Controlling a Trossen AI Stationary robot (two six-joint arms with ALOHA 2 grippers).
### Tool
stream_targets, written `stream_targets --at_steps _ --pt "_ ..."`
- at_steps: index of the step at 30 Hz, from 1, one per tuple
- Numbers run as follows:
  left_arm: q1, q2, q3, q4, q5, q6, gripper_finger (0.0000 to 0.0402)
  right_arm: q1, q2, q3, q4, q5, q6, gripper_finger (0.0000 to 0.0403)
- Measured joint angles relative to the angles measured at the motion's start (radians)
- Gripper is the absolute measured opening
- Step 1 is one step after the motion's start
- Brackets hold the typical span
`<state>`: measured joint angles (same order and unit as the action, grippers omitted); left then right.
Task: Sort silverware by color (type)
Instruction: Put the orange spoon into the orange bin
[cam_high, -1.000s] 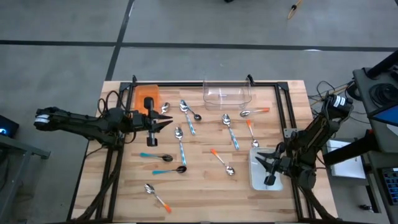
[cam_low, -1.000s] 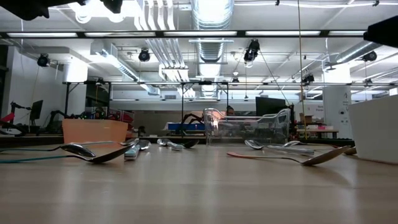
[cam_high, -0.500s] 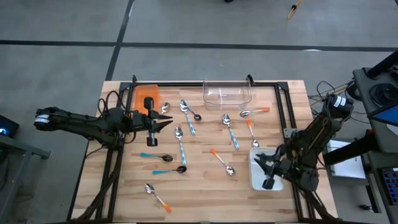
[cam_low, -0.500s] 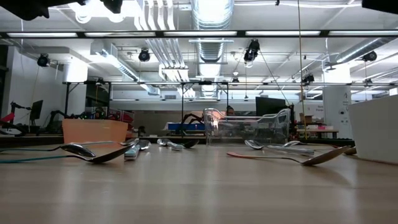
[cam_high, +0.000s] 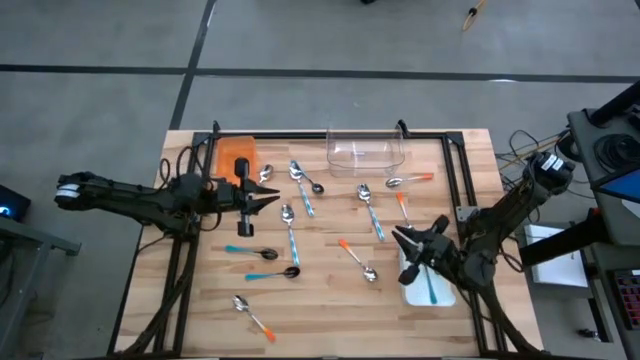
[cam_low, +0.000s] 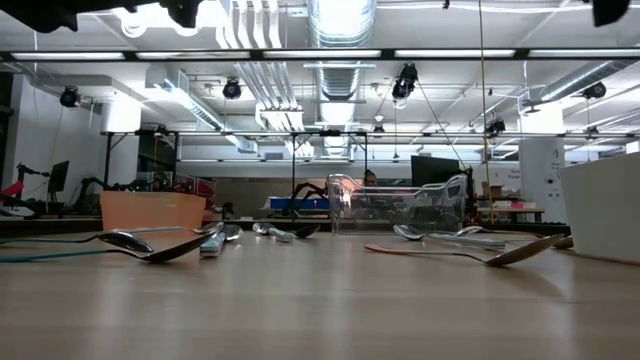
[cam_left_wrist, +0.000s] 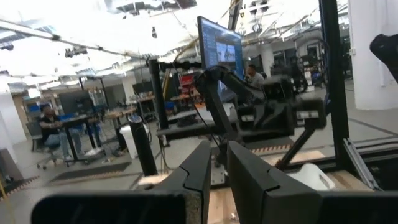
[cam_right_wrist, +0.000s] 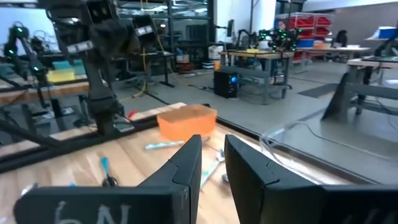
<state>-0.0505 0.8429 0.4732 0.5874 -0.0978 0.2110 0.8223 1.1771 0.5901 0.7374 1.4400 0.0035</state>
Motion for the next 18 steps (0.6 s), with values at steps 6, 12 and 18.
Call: stream_targets --at_steps 6,12,18 --pt "0.0 0.001 0.0 -0.085 -0.13 -0.109 0.0036 -0.094 -0.031 0.031 -0.001 -0.217 -0.093 0.006" --pt "0.0 0.002 0.0 -0.195 -0.303 -0.275 0.0036 -0.22 -0.031 0.043 -0.064 -0.46 -0.076 0.006" --pt "0.0 0.005 0.0 -0.243 -0.323 -0.394 0.0036 -0.36 -0.031 0.065 -0.305 -0.633 0.103 0.0055"
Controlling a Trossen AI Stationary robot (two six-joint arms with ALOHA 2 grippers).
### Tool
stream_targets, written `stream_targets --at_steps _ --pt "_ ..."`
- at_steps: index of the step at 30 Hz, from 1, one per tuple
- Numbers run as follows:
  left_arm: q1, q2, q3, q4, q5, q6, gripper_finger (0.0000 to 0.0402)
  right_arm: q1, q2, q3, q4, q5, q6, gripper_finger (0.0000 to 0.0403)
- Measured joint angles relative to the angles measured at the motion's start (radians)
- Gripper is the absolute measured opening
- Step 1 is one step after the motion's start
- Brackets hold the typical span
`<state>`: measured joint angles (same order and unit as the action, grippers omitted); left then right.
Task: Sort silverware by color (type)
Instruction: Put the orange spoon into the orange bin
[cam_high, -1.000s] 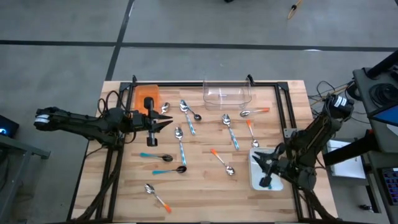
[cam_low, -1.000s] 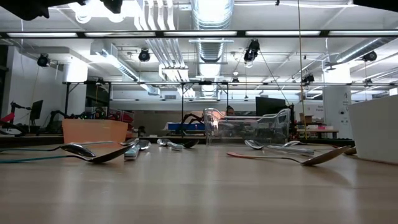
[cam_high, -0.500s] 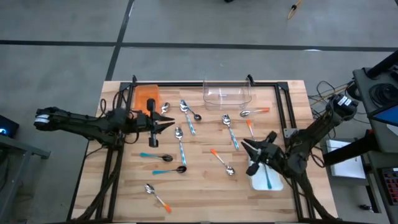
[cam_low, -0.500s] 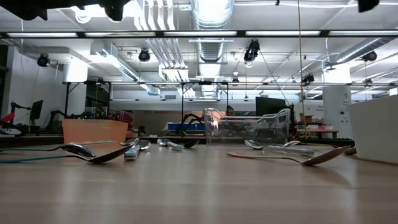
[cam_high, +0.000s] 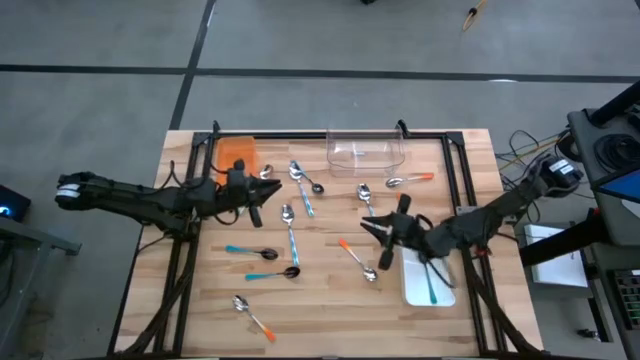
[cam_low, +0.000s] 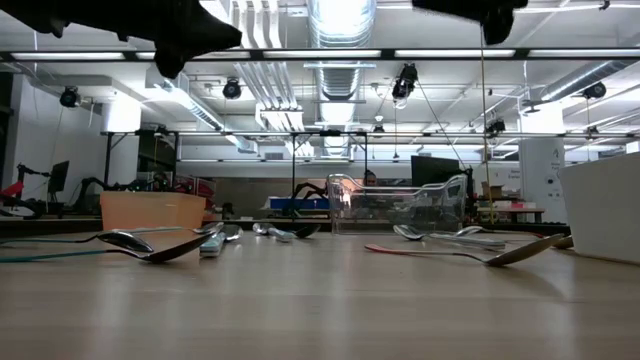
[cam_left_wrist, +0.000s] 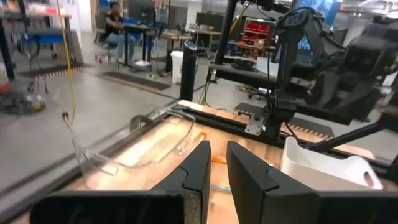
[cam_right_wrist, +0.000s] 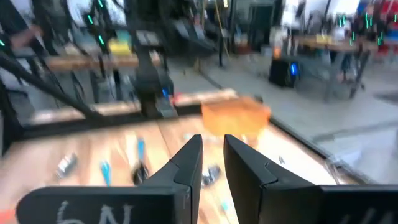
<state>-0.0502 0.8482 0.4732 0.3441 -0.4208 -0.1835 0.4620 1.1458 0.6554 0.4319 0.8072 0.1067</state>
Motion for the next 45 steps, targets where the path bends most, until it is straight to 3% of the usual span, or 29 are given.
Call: stream_targets --at_steps 8,13,21,25,28,34,39,45 --pt "0.0 0.002 0.0 -0.083 -0.009 -0.183 0.0036 -0.097 0.0 0.12 -0.584 -0.11 0.275 0.0052" --pt "0.0 0.009 0.016 -0.199 -0.018 -0.33 0.0036 -0.106 0.0 0.157 -0.817 -0.135 0.357 0.0052" --pt "0.0 0.134 0.221 -0.502 -0.015 -0.45 0.0036 -0.106 0.0 0.157 -0.928 -0.135 0.337 0.0052" --pt "0.0 0.223 0.349 -0.715 -0.009 -0.516 0.0036 -0.106 0.0 0.157 -0.961 -0.132 0.176 0.0052" --pt "0.0 0.298 0.442 -0.877 0.069 -0.576 0.0036 -0.105 0.0 0.156 -0.965 -0.127 0.055 0.0052" --pt "-0.021 0.458 0.573 -1.129 0.254 -0.76 0.0036 -0.105 0.0 0.156 -1.035 -0.127 0.08 0.0052" --pt "-0.1 0.561 0.631 -1.31 0.396 -0.711 0.0036 -0.105 0.0 0.152 -1.087 -0.126 0.103 0.0052" --pt "-0.239 0.641 0.66 -1.365 0.426 -0.417 0.0036 -0.105 0.0 0.147 -1.135 -0.126 0.102 0.0052"
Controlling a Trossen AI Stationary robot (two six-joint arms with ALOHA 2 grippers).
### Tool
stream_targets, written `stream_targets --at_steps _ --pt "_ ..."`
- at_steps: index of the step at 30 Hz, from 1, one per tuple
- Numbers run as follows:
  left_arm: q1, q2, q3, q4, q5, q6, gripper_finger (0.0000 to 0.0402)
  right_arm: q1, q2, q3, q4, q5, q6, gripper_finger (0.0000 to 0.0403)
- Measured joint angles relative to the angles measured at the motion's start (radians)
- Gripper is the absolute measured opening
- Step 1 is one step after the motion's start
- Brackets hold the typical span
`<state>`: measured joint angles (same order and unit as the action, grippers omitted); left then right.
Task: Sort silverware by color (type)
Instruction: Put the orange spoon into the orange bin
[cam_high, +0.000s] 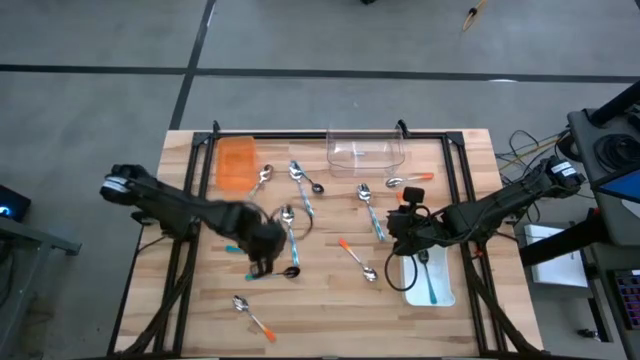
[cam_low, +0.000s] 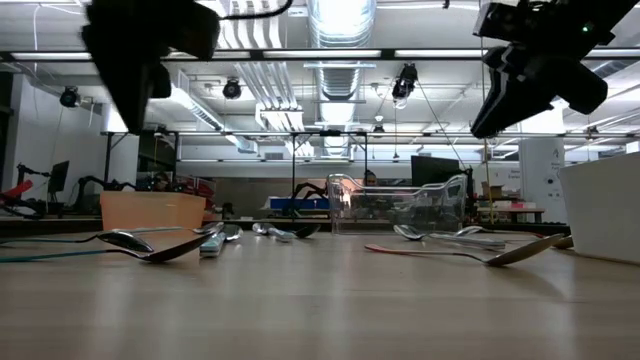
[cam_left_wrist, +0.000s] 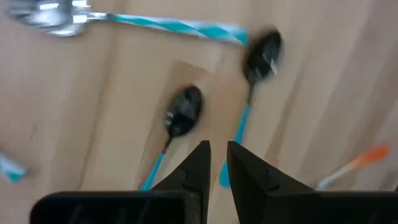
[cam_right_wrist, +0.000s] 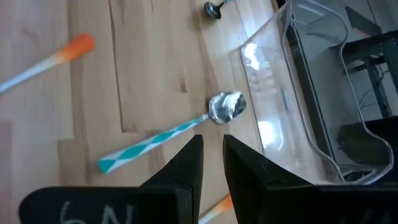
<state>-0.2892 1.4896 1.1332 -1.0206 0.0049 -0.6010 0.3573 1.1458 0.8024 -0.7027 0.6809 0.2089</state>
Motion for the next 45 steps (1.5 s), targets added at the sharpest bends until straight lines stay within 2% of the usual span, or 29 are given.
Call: stream_targets --at_steps 3,9,16,23,36,45 --pt "-0.043 0.035 0.0 -0.003 -0.043 0.01 0.0037 0.0 0.0 0.0 -0.006 0.0 -0.005 0.0052" --pt "-0.078 0.08 -0.002 -0.031 -0.045 -0.016 0.0057 -0.001 0.0 0.0 -0.005 0.005 -0.042 0.0052" --pt "-0.083 0.102 -0.002 -0.037 -0.047 -0.018 0.0094 -0.001 0.0 0.006 -0.002 0.053 -0.06 0.0052" --pt "-0.083 0.124 -0.003 -0.041 -0.047 -0.018 0.0122 -0.002 -0.004 0.006 -0.002 0.056 -0.071 0.0052" --pt "-0.134 0.133 -0.004 -0.018 -0.039 -0.133 0.0129 -0.002 -0.013 0.006 0.004 0.055 -0.071 0.0052" --pt "-0.23 0.133 -0.004 0.044 0.038 -0.202 0.0145 -0.002 -0.013 0.006 0.006 0.055 -0.071 0.0052"
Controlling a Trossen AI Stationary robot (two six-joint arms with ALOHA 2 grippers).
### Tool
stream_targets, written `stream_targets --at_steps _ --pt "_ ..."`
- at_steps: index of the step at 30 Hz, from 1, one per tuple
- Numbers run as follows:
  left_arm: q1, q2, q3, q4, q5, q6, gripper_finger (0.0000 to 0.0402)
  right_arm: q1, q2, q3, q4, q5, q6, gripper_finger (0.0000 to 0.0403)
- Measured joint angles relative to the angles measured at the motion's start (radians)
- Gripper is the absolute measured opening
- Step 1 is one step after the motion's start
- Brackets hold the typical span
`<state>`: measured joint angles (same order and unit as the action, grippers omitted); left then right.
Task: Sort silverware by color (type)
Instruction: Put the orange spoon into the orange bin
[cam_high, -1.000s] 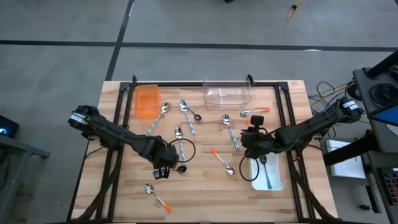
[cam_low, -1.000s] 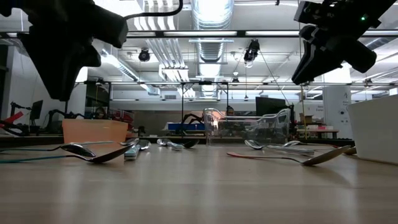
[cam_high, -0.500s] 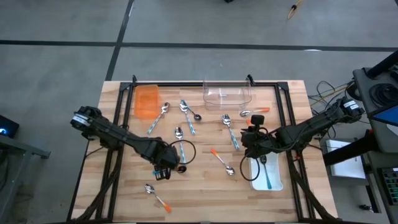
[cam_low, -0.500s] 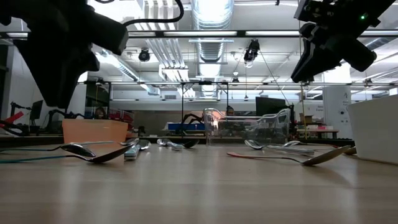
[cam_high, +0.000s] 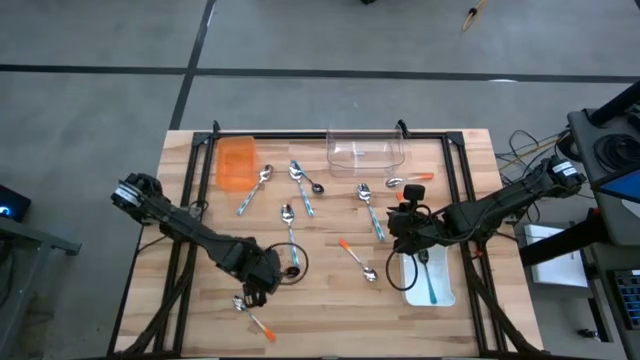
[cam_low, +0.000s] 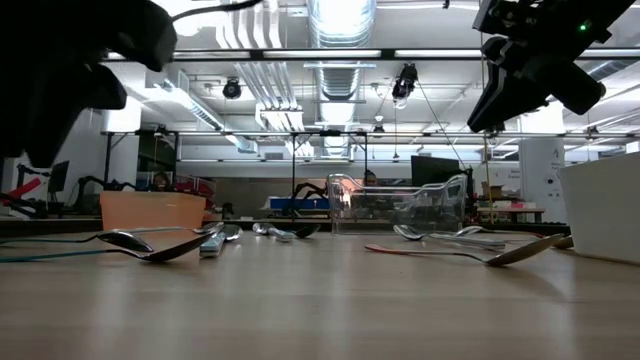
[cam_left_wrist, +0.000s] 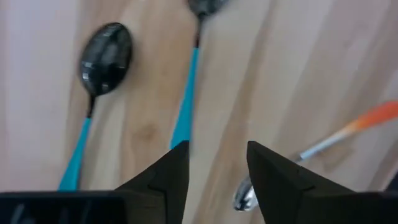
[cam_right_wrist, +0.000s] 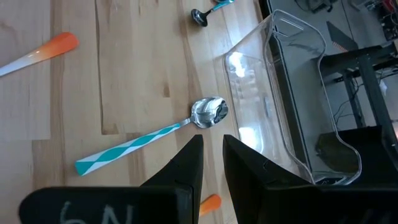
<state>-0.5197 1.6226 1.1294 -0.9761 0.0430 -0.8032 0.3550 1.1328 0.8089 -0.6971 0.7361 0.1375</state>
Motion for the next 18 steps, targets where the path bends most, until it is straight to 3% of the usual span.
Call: stream_targets --at_steps 8,18 --pt "-0.099 0.0 0.0 0.074 0.002 0.008 0.0196 0.0 0.0 0.0 0.007 0.0 0.0 0.0052" --pt "-0.169 0.064 0.008 0.172 0.003 -0.007 0.0204 0.0 0.0 0.0 0.011 0.033 0.0 0.0052"
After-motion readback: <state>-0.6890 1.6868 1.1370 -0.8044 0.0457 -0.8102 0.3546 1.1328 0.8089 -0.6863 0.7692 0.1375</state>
